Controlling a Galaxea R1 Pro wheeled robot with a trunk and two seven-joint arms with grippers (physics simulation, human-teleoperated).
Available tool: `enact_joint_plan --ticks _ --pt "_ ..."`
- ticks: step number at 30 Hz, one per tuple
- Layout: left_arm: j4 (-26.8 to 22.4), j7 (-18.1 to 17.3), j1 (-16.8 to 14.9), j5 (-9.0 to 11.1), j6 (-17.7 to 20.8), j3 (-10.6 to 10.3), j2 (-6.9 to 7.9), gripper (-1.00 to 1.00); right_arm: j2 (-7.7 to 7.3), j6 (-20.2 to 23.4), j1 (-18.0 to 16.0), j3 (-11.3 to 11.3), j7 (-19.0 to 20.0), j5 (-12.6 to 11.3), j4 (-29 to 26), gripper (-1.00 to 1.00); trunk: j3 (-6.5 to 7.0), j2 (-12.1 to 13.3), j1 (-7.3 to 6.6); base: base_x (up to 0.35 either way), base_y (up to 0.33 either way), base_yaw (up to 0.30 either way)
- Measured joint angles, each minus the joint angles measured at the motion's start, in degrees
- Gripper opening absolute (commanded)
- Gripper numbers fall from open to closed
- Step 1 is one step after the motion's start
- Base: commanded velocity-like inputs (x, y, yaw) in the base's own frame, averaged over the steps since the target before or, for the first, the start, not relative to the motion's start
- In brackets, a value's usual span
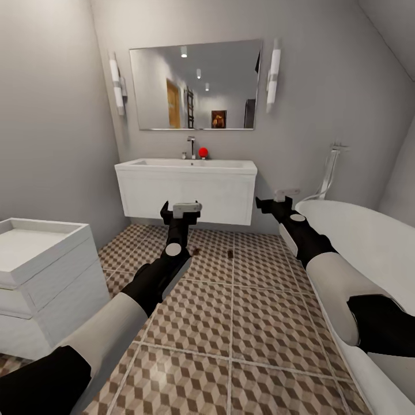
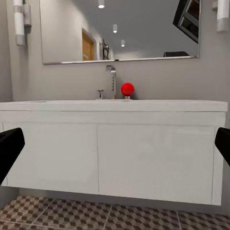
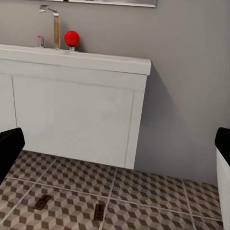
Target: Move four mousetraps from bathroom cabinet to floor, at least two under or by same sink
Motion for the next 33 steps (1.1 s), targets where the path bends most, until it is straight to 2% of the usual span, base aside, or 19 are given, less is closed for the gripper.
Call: enact_joint_plan --ticks 33 --pt "-1.55 0.02 0.56 0.0 0.09 -0.53 0.09 1.0 0.04 -1.33 0.01 0.06 0.17 -0.15 0.7 1.0 -0.09 0.0 0.0 0.0 0.0 0.0"
